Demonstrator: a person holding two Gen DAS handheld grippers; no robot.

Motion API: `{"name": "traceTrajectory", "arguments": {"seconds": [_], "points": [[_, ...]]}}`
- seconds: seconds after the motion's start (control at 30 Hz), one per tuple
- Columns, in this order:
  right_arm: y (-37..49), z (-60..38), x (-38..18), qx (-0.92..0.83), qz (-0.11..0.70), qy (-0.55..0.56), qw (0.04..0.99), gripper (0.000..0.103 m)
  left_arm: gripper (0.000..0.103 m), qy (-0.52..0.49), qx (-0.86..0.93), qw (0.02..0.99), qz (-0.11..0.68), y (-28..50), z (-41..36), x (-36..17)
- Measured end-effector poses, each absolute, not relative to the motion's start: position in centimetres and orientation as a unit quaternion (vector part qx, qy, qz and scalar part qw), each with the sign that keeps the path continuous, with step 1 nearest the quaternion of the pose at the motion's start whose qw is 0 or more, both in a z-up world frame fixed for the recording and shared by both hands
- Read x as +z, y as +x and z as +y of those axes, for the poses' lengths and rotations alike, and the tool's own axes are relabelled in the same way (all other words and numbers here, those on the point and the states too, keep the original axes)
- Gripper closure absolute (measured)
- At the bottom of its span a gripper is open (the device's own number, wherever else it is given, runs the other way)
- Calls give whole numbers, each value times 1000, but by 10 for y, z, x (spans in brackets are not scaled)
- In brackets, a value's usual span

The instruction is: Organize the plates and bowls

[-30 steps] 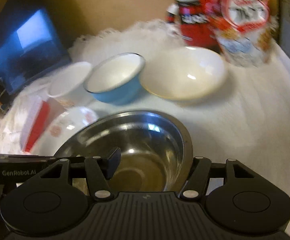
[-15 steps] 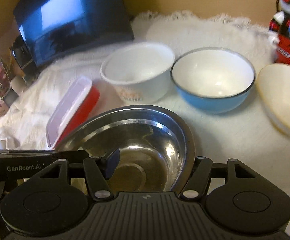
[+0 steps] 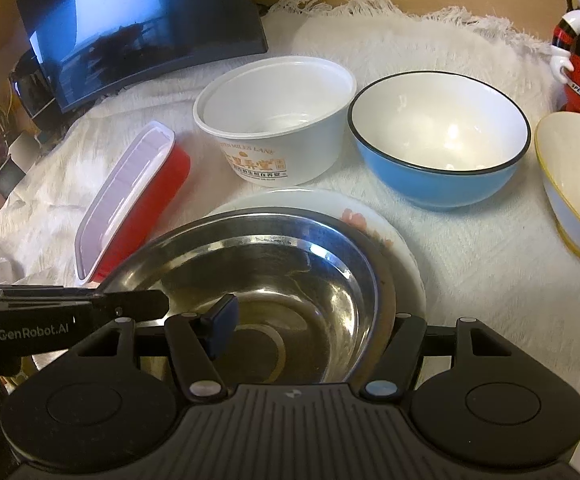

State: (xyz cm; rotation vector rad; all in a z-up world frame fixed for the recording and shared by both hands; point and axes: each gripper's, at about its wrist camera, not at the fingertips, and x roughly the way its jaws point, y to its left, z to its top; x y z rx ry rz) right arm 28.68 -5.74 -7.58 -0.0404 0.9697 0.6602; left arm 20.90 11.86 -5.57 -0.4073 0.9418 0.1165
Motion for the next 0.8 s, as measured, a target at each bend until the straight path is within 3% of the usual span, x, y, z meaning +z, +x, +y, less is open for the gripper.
{"name": "traceTrajectory", "arguments": {"seconds": [0.8], "points": [[287, -68, -81, 305, 452, -25, 838, 34, 82, -224, 80, 869, 434, 203, 122, -55]]}}
